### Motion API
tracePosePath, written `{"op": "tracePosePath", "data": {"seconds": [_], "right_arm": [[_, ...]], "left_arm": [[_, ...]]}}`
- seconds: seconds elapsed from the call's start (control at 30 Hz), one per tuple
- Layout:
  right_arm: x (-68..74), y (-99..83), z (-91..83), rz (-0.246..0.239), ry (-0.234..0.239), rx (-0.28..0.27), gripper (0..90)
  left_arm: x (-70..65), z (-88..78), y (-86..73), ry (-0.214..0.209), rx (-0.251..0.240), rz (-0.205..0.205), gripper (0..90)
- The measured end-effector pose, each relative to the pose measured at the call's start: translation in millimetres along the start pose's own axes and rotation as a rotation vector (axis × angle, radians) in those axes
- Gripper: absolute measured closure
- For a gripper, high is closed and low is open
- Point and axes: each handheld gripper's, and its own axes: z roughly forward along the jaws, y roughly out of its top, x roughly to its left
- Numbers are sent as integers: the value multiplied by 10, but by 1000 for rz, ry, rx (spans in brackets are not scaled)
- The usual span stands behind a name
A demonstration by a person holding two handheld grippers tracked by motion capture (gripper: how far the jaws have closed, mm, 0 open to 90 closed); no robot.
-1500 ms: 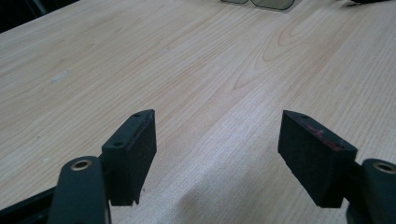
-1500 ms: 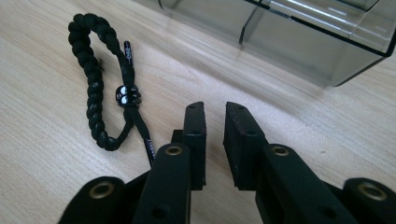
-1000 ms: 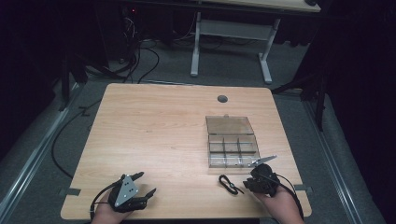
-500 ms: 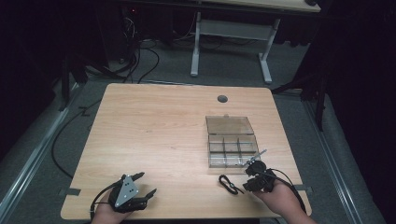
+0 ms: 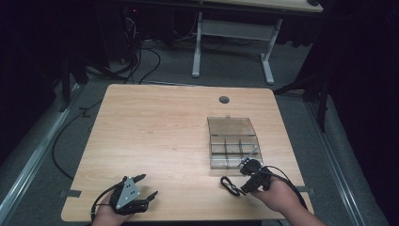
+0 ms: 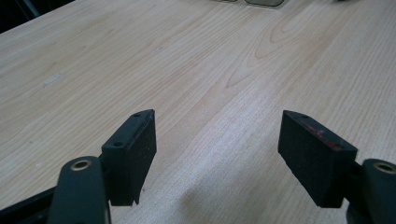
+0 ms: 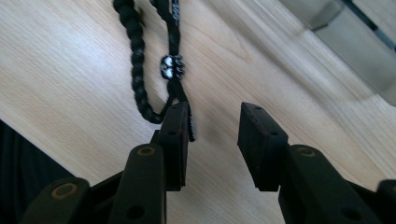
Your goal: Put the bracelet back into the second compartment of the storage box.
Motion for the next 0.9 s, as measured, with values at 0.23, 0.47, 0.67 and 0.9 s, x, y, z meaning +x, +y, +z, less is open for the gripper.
{"op": "tracePosePath", "data": {"seconds": [0.23, 0.47, 0.67, 0.9], "right_arm": [[120, 95, 0, -28, 27, -3, 538], [217, 197, 120, -35, 45, -2, 446], [236, 260, 203, -48, 30, 3, 442], [247, 299, 244, -62, 7, 3, 536]], "left_arm": [[-3, 1, 0, -4, 2, 3, 284], [-5, 1, 0, -8, 2, 1, 284], [-5, 1, 0, -9, 2, 2, 284], [-7, 5, 0, -10, 2, 3, 284]]}}
